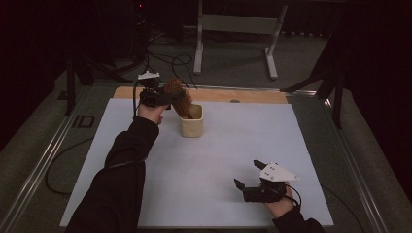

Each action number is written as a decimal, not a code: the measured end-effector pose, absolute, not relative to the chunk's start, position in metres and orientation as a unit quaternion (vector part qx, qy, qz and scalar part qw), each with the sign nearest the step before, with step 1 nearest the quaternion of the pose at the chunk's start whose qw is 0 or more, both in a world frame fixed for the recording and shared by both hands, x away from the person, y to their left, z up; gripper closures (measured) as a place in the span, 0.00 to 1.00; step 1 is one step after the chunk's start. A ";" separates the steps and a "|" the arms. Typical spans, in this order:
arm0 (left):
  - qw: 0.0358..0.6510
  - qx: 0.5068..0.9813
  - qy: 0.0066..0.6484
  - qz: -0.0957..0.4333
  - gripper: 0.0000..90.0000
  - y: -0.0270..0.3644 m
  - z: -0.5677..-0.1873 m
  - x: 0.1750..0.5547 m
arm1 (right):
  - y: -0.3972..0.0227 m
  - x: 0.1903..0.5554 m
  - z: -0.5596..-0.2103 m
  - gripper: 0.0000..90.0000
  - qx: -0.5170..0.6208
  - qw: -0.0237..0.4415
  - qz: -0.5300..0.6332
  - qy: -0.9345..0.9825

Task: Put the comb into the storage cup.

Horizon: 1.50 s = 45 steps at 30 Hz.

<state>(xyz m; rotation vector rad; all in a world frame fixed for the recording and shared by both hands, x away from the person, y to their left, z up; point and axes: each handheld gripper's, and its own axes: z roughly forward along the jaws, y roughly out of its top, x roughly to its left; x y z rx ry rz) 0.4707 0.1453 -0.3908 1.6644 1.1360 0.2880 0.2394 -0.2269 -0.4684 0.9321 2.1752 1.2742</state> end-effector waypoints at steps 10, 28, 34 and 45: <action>0.515 0.716 0.449 0.142 0.00 0.148 -0.390 0.468 | -0.228 0.241 -0.469 0.10 0.339 0.224 0.463 0.787; 0.496 0.745 0.415 0.164 0.00 0.156 -0.385 0.460 | -0.229 0.248 -0.473 0.10 0.348 0.216 0.463 0.786; 0.497 0.750 0.406 0.161 0.00 0.157 -0.386 0.456 | -0.231 0.247 -0.472 0.10 0.347 0.220 0.460 0.787; 0.494 0.758 0.396 0.156 0.00 0.164 -0.387 0.449 | -0.231 0.246 -0.471 0.10 0.347 0.221 0.461 0.786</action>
